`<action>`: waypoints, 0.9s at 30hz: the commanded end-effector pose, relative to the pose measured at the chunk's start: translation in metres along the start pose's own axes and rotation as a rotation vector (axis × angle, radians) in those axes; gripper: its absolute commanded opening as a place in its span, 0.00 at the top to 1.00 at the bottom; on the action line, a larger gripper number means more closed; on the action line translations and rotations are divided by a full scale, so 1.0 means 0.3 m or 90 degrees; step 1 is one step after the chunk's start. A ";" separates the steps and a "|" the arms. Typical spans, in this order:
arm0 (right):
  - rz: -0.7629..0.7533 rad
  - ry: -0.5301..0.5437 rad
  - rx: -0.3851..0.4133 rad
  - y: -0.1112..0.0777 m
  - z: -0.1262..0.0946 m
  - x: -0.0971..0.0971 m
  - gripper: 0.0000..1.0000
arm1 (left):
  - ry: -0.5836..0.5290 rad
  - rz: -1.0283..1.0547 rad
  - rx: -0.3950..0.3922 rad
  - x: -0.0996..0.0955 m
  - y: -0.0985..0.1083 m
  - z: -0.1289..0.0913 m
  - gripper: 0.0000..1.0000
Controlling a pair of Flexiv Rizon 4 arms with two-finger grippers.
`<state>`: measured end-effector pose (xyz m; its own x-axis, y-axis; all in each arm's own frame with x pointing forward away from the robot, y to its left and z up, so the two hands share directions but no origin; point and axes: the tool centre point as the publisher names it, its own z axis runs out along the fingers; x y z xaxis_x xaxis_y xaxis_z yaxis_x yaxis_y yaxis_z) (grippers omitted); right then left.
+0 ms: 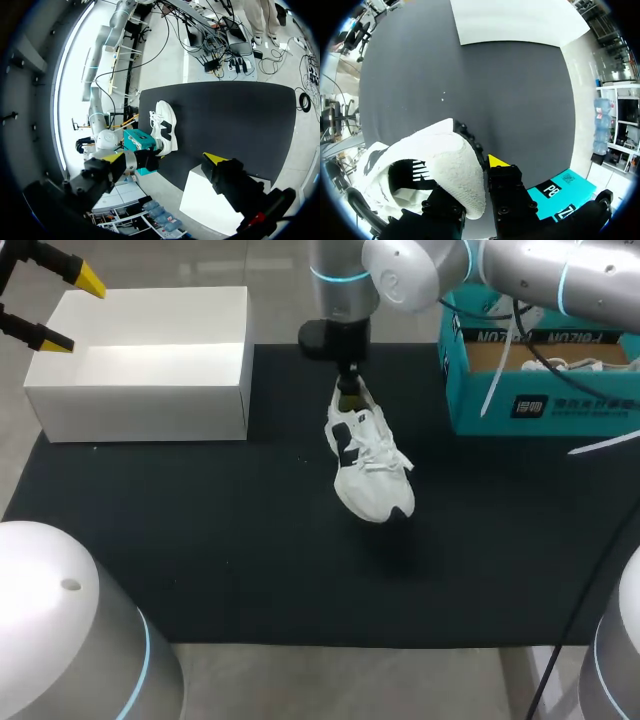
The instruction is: Take the shoe out of the shoebox, open the shoe tongue, remove and reinsert the insole, then place the shoe into the shoebox
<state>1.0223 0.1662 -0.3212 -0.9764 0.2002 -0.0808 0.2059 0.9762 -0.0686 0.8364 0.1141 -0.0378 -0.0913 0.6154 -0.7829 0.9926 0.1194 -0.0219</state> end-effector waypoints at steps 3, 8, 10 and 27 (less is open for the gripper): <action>-0.039 -0.003 -0.023 -0.056 -0.313 0.002 1.00 | 0.002 0.000 0.002 -0.002 0.005 -0.001 0.00; -0.077 0.026 -0.042 -0.043 -0.447 -0.012 1.00 | 0.002 0.000 0.002 -0.002 0.005 -0.001 0.00; -0.082 0.024 -0.037 -0.045 -0.485 -0.019 1.00 | 0.002 0.000 0.002 -0.002 0.005 -0.001 0.00; -0.140 0.026 -0.068 -0.038 -0.715 -0.066 1.00 | 0.002 0.000 0.002 -0.002 0.005 -0.001 0.00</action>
<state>1.0278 0.1701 -0.1139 -0.9992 -0.0167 -0.0355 -0.0178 0.9994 0.0305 0.8365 0.1140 -0.0377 -0.0912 0.6155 -0.7828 0.9926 0.1190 -0.0220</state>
